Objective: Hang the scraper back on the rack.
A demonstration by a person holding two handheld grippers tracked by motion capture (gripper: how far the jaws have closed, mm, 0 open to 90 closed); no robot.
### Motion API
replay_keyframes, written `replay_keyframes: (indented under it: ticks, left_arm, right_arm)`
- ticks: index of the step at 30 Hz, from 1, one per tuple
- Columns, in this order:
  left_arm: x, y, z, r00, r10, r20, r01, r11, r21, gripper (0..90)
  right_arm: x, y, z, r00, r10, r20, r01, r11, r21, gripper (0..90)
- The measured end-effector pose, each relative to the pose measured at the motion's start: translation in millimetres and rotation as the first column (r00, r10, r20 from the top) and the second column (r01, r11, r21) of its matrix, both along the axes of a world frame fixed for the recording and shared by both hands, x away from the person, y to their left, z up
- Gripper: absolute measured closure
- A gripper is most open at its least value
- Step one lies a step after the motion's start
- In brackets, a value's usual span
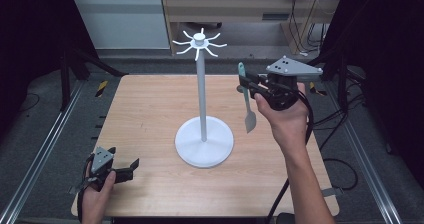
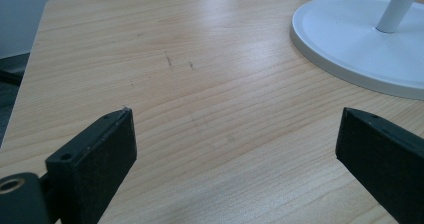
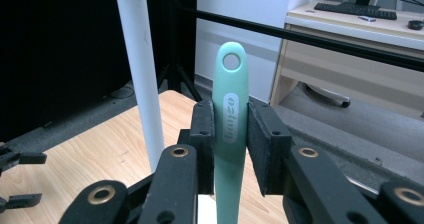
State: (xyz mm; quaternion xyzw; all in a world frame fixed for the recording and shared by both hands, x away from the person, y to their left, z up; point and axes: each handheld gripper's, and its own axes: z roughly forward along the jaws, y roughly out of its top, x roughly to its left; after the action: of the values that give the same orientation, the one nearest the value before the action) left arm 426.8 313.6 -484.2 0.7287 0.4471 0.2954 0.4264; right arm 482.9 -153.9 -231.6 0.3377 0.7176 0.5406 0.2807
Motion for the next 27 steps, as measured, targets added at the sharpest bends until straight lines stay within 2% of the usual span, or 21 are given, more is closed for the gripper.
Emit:
replay_keyframes:
  ticks: [7,17,24,27]
  left_arm:
    - [0.8,-1.6,-0.5,1.0,-0.003,-0.002,0.003,1.0,0.004,2.5]
    - [0.8,-0.9,-0.2,1.0,-0.004,-0.003,0.004,1.0,0.002,2.6]
    - [1.1,-0.4,-0.3,1.0,-0.003,-0.003,0.003,1.0,-0.002,2.6]
    - [0.7,-0.3,0.0,1.0,-0.005,-0.002,0.005,1.0,-0.004,2.6]
  right_arm:
    - [-2.7,0.2,8.2,0.9998,0.003,0.019,-0.003,1.0,0.016,74.3]
    - [-3.1,11.1,26.1,0.9983,0.023,0.054,-0.024,0.999,0.03,74.3]
    - [-7.8,20.0,30.2,0.9962,0.046,0.073,-0.049,0.998,0.038,74.2]
    - [-11.9,22.6,31.2,0.9948,0.069,0.074,-0.073,0.996,0.056,74.2]
